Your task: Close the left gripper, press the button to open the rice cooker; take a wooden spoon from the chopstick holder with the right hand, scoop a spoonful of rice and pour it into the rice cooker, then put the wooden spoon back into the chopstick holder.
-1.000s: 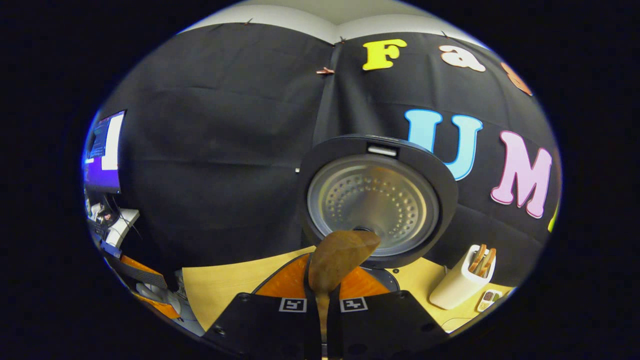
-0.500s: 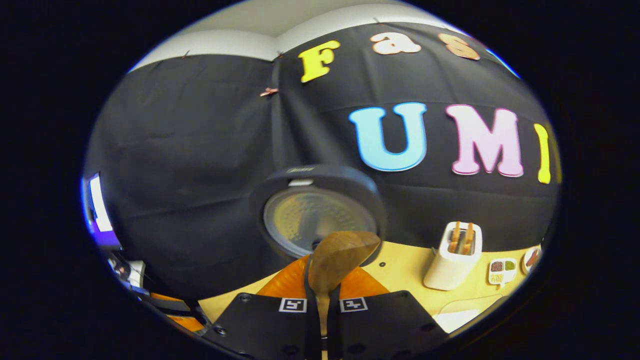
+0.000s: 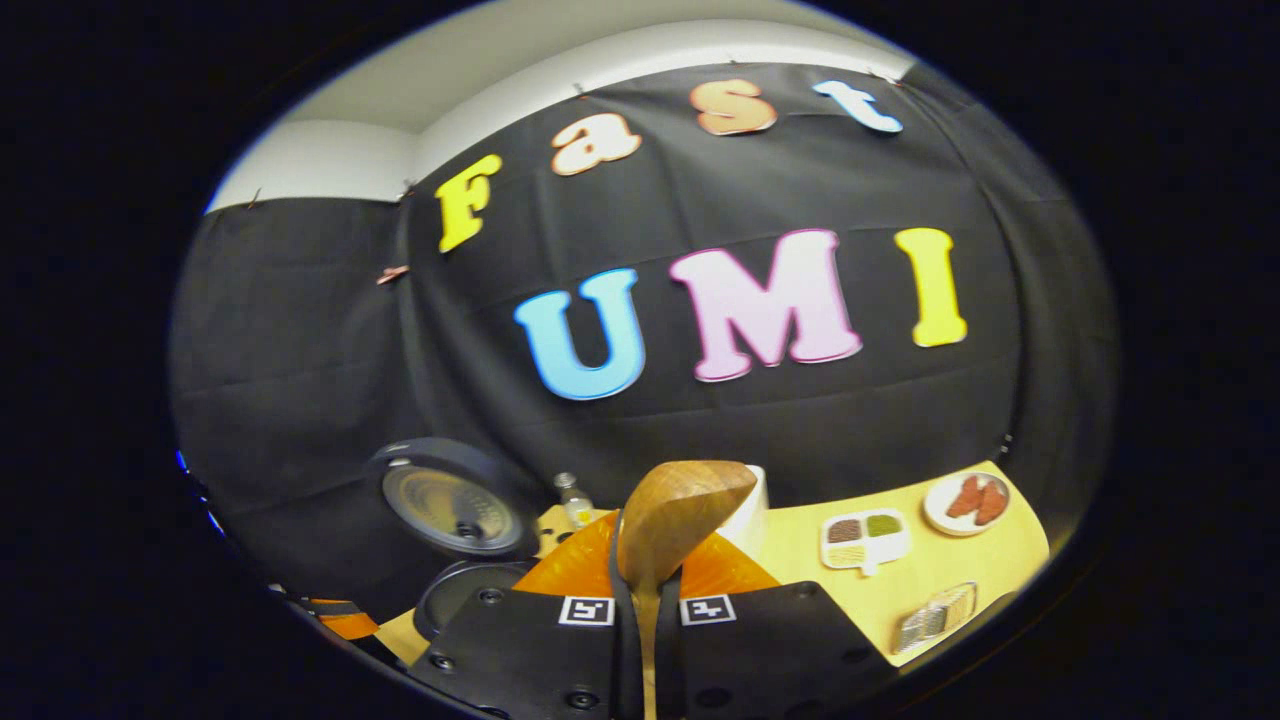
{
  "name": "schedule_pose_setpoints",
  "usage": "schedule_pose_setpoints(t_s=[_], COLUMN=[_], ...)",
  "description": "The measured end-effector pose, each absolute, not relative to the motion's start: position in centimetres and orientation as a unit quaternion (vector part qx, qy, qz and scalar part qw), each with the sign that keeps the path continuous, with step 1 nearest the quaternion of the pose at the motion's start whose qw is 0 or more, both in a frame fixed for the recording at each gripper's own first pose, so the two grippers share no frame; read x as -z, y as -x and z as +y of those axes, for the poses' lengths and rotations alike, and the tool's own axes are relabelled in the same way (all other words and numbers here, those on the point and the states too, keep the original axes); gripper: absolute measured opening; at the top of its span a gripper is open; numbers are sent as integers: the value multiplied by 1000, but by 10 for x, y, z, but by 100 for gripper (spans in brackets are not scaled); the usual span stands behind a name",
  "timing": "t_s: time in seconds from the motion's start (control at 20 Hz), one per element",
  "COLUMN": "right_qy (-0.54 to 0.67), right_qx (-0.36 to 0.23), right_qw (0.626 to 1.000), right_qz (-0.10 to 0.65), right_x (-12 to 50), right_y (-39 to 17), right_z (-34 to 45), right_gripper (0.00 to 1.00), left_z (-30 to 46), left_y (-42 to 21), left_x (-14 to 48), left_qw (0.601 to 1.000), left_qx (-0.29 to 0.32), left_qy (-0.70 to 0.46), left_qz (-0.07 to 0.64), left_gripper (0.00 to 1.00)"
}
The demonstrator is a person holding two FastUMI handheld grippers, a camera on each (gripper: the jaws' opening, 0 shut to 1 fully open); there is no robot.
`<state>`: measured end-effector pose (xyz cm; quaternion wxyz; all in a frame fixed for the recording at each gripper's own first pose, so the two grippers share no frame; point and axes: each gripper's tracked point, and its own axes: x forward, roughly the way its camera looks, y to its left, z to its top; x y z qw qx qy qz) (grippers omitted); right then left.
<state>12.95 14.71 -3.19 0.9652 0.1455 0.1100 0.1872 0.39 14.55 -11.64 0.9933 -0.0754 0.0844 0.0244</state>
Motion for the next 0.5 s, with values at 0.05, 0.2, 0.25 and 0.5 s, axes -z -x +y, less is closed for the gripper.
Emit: schedule_pose_setpoints(t_s=[0.05,0.2,0.25,0.5], right_qy=[-152,-145,-152,-211], right_qx=[-165,-99,-76,13], right_qw=[968,977,977,964], right_qz=[112,121,128,161], right_x=[38,63,71,130], right_y=[-135,-150,-153,-169], right_z=[114,28,2,-95], right_gripper=[9,9,9,9], left_z=[137,112,105,75], left_y=[-8,-18,-21,-36], left_x=[116,119,118,103], left_qw=[993,993,993,990], left_qx=[-22,-20,-25,-49], left_qy=[72,64,63,92], left_qz=[86,95,97,91], left_gripper=[96,96,96,96])
